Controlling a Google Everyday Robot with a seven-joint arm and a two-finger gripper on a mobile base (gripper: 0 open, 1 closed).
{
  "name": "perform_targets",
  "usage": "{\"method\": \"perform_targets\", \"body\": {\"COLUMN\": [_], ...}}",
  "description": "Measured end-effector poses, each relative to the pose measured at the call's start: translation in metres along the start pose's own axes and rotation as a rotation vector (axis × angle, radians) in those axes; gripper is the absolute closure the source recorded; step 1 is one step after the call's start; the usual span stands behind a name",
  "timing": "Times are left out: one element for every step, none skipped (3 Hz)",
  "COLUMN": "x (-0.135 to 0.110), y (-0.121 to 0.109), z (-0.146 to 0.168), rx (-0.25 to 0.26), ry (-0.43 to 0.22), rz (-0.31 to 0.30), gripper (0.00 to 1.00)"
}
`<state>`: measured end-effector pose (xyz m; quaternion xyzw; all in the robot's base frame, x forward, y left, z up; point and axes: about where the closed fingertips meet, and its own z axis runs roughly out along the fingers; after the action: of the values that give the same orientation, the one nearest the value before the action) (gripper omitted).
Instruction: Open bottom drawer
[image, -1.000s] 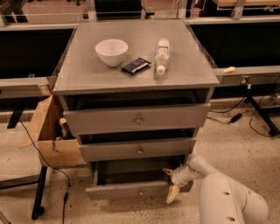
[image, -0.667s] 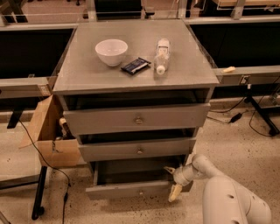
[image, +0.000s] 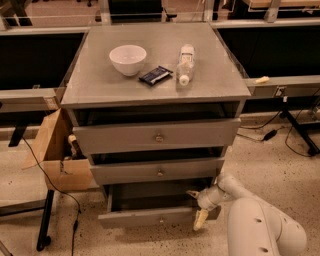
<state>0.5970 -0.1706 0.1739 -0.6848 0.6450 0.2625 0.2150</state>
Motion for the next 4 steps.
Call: {"method": "perform_targets", "body": {"x": [0.009, 0.02, 0.027, 0.025], "y": [0.009, 0.019, 0.025, 0.022], "z": [0.003, 0.002, -0.001, -0.003], "rx": [-0.059, -0.095, -0.103, -0.103], "ry": [0.043, 0.072, 0.075, 0.075], "rz": [0.019, 0.037, 0.048, 0.048], "gripper": [0.14, 0.37, 0.6, 0.85]}}
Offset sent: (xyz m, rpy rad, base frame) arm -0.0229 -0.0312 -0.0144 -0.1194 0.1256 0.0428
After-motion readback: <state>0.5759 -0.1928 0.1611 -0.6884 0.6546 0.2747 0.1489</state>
